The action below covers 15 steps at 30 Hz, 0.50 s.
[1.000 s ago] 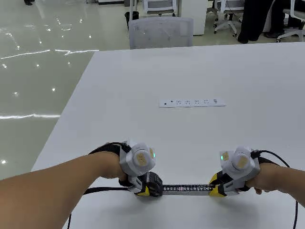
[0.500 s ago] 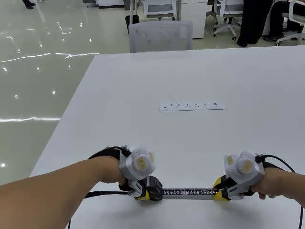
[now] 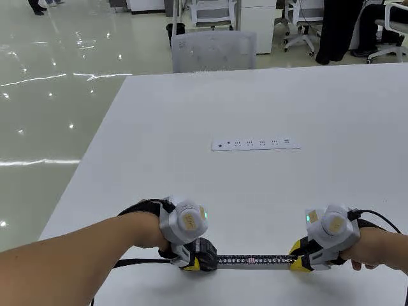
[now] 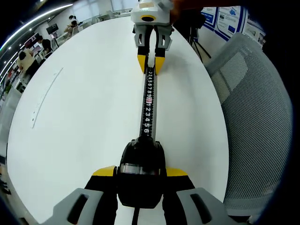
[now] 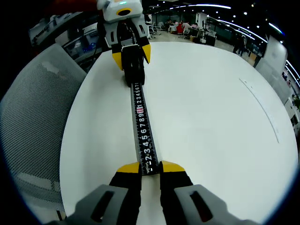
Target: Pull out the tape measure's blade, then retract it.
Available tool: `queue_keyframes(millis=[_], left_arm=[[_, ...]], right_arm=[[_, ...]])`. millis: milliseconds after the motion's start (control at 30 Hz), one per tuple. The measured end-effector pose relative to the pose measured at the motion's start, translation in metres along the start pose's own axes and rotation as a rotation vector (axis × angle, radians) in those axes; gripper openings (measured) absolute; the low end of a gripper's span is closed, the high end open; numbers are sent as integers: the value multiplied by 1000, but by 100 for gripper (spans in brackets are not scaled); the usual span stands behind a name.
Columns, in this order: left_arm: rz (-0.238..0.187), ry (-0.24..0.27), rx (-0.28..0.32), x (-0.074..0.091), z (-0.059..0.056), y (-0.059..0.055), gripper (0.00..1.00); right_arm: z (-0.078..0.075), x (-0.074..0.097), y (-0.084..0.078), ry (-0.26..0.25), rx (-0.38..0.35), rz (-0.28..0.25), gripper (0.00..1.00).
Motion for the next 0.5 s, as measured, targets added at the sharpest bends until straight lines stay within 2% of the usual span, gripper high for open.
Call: queue_keyframes(millis=[500], left_arm=[[3, -3, 2, 0, 0, 1, 33]], right_arm=[[0, 6, -6, -3, -7, 10, 12]])
Point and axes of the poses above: the centre of the closed fingertips' face, and the gripper's own axes: x roughly backward along the fingers, z roughly to its left, y roughly out of its top, the point moved 9 cm from there along x, roughly backward along the fingers, and after that the axes turned 10 degrees about x, right-handed, at the moved point
